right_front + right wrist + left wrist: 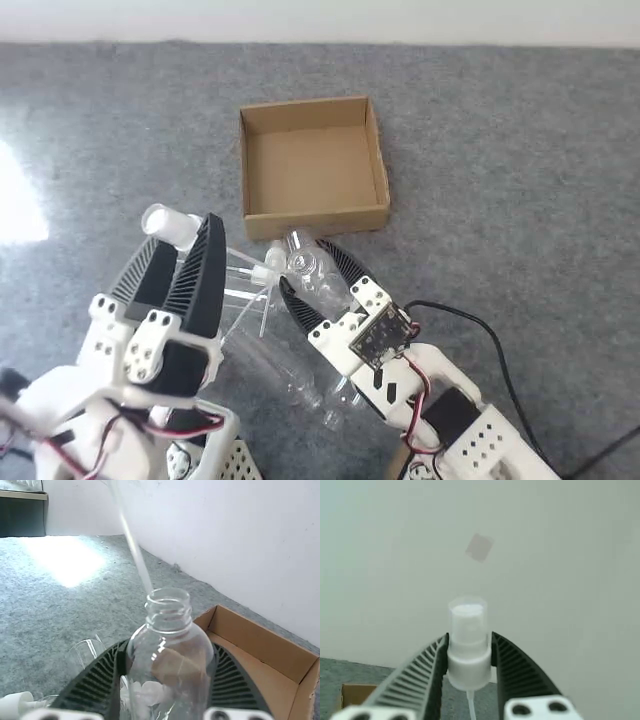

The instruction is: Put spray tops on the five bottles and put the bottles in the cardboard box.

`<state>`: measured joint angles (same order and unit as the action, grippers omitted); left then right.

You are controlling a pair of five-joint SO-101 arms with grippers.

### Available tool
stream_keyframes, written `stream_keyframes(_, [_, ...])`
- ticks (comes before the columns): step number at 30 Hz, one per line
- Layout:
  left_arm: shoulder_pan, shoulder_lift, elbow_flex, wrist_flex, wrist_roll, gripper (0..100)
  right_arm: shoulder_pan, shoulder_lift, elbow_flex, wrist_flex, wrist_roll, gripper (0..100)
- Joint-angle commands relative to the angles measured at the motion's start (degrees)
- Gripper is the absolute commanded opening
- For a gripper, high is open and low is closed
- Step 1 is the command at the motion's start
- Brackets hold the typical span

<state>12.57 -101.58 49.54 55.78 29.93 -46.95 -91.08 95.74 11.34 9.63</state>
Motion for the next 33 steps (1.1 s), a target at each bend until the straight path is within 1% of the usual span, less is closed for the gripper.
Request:
stream_keyframes(1, [0.00,-0.09,2.33,-2.64,-0.70,1,-0.48,-0.22,1.14,0.22,1.05,10.8])
stream_keyframes(4, [0.44,-0.09,3.91,-3.52,-2.02,1,-0.48,-0.22,1.14,0.22,1.05,10.8])
stream_keyframes(12, [0.35,-0.09,4.44,-3.78,-2.29,1,-0.48,-0.22,1.14,0.22,1.05,10.8])
stream_keyframes(20, [0.44,-0.09,7.52,-4.13,-2.46,1,-0.40,-0.22,1.14,0.22,1.05,10.8])
stream_keyframes(26, [0.44,0.00,9.36,-4.13,-6.33,1,-0.22,-0.22,1.14,0.31,1.05,10.8])
stream_keyframes(28, [0.53,0.00,10.07,-4.13,-6.59,1,-0.22,-0.22,1.14,0.48,1.05,10.8])
stream_keyframes(33, [4.48,0.00,11.65,-4.22,-7.03,1,-0.13,-0.48,1.14,3.30,1.05,10.8])
